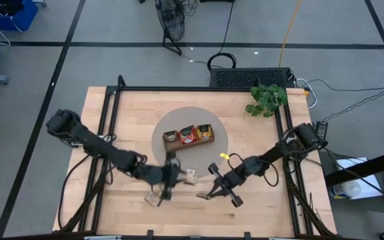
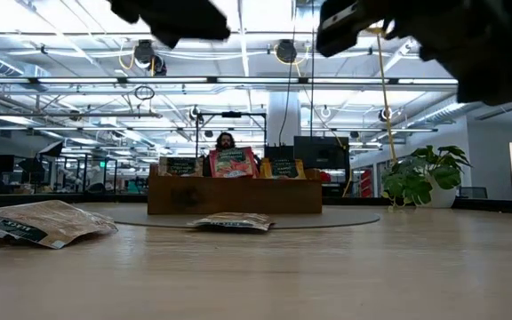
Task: Pick & Place Tea
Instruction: Put the brown tea bag into the wooden organizer
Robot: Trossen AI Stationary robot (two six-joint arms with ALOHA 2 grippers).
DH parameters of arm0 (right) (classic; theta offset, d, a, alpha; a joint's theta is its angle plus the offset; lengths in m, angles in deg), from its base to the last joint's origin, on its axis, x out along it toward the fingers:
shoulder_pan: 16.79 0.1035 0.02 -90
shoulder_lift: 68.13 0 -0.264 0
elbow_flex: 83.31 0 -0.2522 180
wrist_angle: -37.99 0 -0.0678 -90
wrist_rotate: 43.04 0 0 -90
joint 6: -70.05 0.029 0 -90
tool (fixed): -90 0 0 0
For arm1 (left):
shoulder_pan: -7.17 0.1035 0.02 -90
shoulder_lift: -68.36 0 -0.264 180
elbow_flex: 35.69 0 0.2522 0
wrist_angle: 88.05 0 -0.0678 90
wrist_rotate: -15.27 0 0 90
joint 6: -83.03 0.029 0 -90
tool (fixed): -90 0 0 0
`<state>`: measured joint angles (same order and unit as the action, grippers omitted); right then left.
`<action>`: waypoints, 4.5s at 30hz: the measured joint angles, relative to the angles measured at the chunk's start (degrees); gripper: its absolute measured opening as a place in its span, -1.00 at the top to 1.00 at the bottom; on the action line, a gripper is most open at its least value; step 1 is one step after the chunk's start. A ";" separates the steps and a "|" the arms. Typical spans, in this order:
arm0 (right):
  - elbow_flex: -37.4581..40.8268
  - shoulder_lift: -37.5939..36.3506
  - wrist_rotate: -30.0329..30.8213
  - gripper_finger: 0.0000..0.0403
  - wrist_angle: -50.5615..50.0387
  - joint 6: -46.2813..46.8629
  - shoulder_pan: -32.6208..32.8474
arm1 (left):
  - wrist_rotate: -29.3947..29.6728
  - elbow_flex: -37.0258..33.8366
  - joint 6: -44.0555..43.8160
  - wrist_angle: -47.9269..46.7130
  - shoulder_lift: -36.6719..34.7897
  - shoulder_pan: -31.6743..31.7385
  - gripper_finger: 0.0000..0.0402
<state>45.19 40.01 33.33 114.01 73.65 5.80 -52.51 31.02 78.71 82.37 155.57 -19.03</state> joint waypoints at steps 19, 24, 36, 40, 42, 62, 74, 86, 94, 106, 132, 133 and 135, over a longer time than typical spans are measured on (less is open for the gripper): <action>0.83 0.03 3.42 1.00 -0.07 -3.37 3.03 | -1.43 0.20 17.73 31.63 9.66 -5.94 0.40; 0.83 0.03 3.52 1.00 -0.24 -4.12 2.56 | -6.15 0.15 16.10 33.44 10.67 -4.76 0.40; 0.77 0.03 6.10 1.00 -1.38 -4.29 2.49 | -10.26 0.17 16.05 38.28 13.65 -3.86 0.40; 0.75 0.03 6.12 1.00 -1.37 -4.29 2.49 | -10.28 0.17 16.02 39.45 13.67 -3.10 0.40; 0.75 0.03 6.12 1.00 -1.33 -4.29 2.49 | -10.30 0.17 15.76 39.19 13.69 -2.67 0.40; 0.75 0.00 6.12 1.00 -1.54 -4.31 2.49 | -10.96 0.17 20.85 39.25 13.67 -1.94 0.79; 0.75 -0.04 6.54 0.84 -4.40 -4.31 2.49 | 5.45 0.13 27.58 29.54 6.53 -8.36 0.99; 0.75 -0.04 6.34 0.83 -5.68 -3.31 2.49 | 27.58 -3.95 9.21 -0.94 -4.03 -1.44 0.99; 0.75 -0.04 6.32 0.87 -8.96 -3.16 2.60 | 19.07 -19.64 3.74 12.29 -9.75 9.66 1.00; 0.75 -0.02 5.92 0.88 -9.95 -2.40 2.69 | 14.56 -32.07 0.24 24.17 -12.27 16.77 1.00; 0.75 -0.02 5.88 0.91 -9.95 -3.00 2.69 | 7.20 -33.68 0.26 26.18 -12.23 21.73 1.00; 0.75 -0.02 5.88 0.91 -9.95 -2.99 2.69 | 7.17 -33.68 -0.05 25.73 -12.22 21.73 1.00; 0.75 -0.02 5.88 0.91 -9.95 -3.00 2.69 | 7.32 -33.68 -0.59 25.54 -11.49 21.76 1.00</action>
<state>45.94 39.99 39.21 104.06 70.65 8.48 -45.19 -2.67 78.12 107.91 144.08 2.73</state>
